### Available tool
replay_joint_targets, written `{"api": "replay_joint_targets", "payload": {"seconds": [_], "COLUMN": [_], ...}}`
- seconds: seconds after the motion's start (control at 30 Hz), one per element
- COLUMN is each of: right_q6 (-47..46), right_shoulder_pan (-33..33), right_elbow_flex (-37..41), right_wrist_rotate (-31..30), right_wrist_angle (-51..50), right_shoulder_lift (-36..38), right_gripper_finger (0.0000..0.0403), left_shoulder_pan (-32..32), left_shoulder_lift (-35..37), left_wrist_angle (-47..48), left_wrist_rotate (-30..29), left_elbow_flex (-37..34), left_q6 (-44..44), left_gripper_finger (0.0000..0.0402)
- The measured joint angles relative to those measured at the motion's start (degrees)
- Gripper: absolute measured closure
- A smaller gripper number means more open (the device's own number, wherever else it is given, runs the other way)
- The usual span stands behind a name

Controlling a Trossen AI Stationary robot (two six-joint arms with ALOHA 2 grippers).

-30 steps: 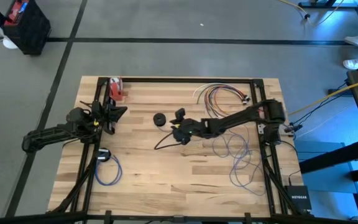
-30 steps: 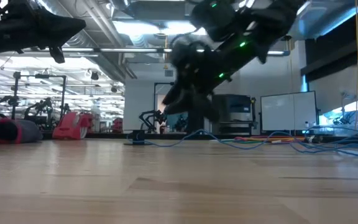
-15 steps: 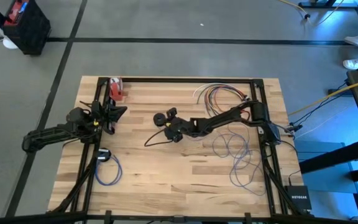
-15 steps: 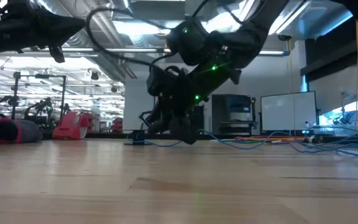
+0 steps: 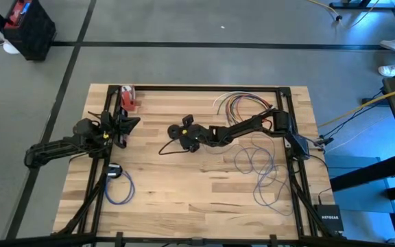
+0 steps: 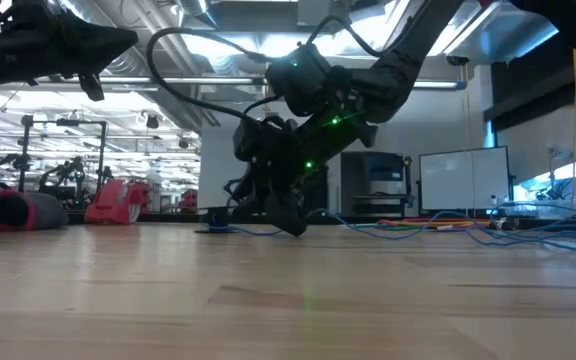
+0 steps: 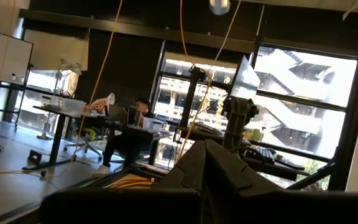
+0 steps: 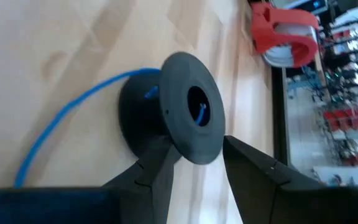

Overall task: Coil cords
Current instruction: Coil the blue cable wire on the black spool

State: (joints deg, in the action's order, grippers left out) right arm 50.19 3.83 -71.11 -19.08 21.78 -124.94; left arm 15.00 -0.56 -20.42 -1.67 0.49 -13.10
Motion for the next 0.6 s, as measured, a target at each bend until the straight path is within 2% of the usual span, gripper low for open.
{"api": "replay_joint_targets", "payload": {"seconds": [0.4, 0.6], "right_q6": [0.99, 1.72], "right_shoulder_pan": [2.72, 2.72], "right_elbow_flex": [0.07, 0.07], "right_wrist_rotate": [6.58, 7.43], "right_wrist_angle": [1.37, 1.35], "right_shoulder_lift": [-0.14, -0.14], "right_gripper_finger": [0.0264, 0.0318], "left_shoulder_pan": [0.0, 0.0], "left_shoulder_lift": [-0.02, 0.0], "left_wrist_angle": [0.02, 0.02], "left_wrist_rotate": [0.0, 0.0], "left_elbow_flex": [0.0, 0.0], "left_q6": [0.0, 0.02], "left_gripper_finger": [0.0398, 0.0398]}}
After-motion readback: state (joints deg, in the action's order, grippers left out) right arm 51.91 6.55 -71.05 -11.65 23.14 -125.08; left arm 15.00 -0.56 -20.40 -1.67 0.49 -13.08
